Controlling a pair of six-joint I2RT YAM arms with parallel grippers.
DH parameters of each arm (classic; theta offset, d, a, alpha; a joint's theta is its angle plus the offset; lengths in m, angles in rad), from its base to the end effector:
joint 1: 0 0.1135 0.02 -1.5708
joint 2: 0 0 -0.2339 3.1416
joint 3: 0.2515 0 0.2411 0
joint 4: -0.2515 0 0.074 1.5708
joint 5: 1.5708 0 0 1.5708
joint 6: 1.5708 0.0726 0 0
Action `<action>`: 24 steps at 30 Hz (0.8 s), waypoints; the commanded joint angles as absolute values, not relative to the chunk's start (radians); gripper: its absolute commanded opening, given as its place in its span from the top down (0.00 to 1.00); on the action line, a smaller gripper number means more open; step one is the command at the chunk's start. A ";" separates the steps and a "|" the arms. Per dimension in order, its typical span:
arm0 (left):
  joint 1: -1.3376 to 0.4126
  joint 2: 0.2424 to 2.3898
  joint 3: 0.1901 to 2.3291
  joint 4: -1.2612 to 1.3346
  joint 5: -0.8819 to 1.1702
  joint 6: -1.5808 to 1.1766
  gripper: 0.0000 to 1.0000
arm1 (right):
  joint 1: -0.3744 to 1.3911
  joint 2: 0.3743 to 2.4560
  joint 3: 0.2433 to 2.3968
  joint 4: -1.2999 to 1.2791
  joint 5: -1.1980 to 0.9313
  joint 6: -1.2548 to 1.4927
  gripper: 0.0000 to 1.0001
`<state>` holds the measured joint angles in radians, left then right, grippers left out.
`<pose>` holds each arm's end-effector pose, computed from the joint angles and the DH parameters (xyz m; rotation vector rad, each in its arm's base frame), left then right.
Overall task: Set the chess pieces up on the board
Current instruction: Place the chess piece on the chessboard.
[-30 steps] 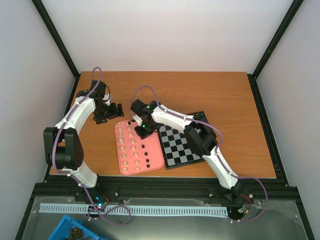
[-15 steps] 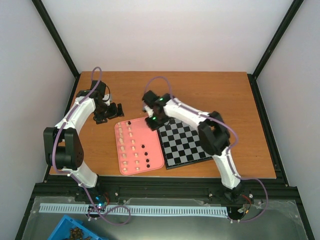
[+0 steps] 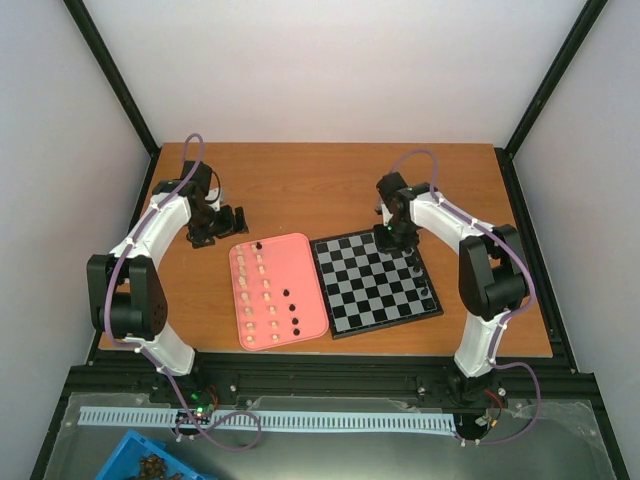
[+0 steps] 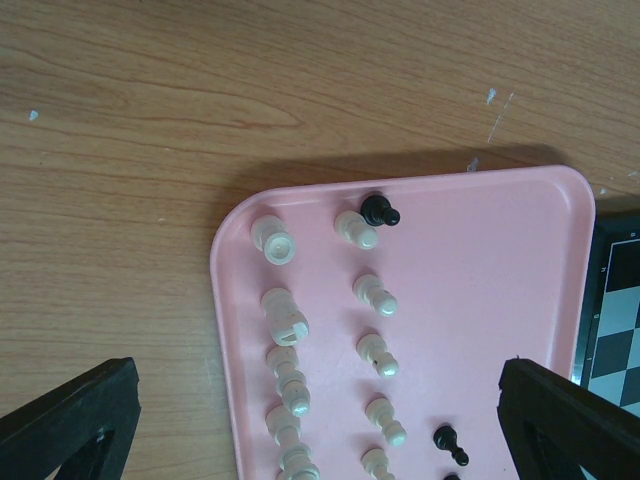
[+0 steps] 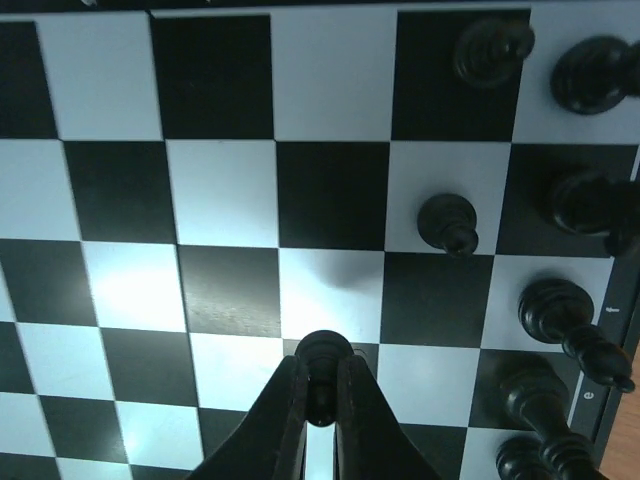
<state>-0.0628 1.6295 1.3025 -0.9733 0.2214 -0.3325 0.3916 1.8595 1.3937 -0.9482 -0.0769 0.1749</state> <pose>0.3112 -0.0355 0.1892 -0.3457 2.8741 -0.3928 0.3168 0.1368 0.1419 -0.3342 2.9888 0.1771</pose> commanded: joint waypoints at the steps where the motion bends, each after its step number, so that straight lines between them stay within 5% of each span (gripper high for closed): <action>1: -0.068 1.617 1.320 -0.981 0.224 -0.337 0.00 | 0.370 1.841 1.364 -0.914 -0.048 0.153 0.97; 24: -0.069 1.646 1.338 -0.989 0.218 -0.332 0.00 | 0.322 1.933 1.384 -0.897 0.036 0.127 0.97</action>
